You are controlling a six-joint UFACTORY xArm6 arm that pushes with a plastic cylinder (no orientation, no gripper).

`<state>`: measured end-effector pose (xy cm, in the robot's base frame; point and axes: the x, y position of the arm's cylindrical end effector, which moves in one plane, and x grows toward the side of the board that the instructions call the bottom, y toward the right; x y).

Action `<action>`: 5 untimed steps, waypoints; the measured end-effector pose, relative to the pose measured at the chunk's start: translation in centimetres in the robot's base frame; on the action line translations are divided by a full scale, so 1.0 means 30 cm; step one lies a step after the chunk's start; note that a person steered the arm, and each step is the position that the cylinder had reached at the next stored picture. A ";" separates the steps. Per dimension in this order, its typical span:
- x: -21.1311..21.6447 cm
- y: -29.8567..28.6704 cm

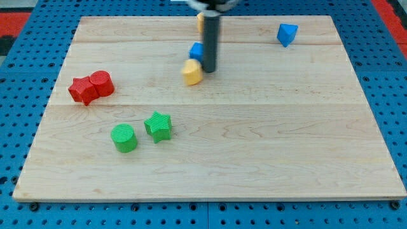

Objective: Push blue cube closer to blue triangle

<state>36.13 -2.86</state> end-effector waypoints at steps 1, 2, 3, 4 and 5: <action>-0.022 -0.083; -0.121 -0.153; -0.160 0.090; -0.160 0.422; -0.169 0.500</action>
<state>31.05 12.14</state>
